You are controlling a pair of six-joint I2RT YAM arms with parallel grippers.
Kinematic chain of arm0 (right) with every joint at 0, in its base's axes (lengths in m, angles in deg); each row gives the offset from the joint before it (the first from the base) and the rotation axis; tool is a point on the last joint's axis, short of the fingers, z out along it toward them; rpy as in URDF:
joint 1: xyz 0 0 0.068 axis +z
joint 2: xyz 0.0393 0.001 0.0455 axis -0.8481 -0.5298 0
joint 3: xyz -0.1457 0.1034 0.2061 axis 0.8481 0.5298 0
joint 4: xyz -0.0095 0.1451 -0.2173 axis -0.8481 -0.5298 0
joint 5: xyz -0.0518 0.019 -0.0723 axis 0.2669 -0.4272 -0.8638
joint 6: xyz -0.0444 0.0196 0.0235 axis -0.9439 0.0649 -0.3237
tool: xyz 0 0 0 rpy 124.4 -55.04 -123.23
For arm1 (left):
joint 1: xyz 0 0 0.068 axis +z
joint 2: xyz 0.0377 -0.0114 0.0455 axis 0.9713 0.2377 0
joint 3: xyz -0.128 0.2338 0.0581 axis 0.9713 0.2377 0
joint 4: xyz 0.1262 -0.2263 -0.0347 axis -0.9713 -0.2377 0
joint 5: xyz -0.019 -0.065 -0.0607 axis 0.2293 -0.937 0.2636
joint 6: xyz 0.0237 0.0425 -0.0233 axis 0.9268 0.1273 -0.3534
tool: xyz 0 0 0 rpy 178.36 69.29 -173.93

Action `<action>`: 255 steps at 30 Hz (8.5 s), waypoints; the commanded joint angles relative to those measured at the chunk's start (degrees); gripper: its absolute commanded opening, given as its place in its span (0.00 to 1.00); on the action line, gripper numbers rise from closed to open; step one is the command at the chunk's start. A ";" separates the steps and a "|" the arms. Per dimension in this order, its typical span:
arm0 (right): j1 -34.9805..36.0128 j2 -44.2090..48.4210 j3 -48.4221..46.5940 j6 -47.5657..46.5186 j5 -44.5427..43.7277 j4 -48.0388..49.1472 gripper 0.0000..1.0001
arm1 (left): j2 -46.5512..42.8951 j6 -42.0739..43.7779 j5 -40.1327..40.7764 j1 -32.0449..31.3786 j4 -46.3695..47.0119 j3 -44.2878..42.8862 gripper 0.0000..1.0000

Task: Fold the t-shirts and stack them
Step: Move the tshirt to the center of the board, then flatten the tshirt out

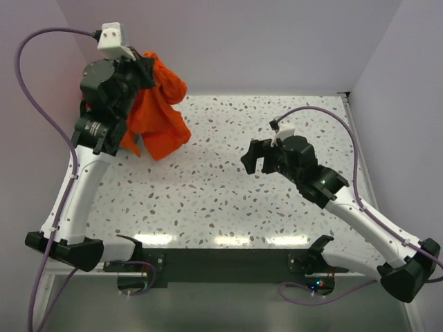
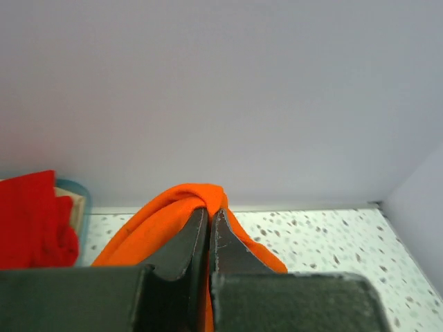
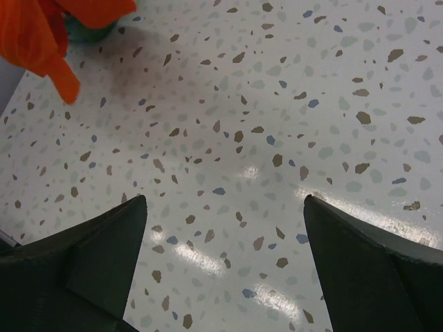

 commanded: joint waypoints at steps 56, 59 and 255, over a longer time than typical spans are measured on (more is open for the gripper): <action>11.39 -46.57 -4.62 9.97 -21.94 4.37 0.68 | 25.37 -24.97 3.48 -4.20 9.74 41.75 0.46; 11.39 -45.18 -3.48 9.97 -22.38 3.23 0.45 | 25.55 -24.79 3.93 -4.20 9.30 41.13 0.25; -33.70 7.03 -17.32 13.31 -0.76 -26.12 0.00 | -31.05 -28.75 5.34 11.45 -15.04 39.83 0.00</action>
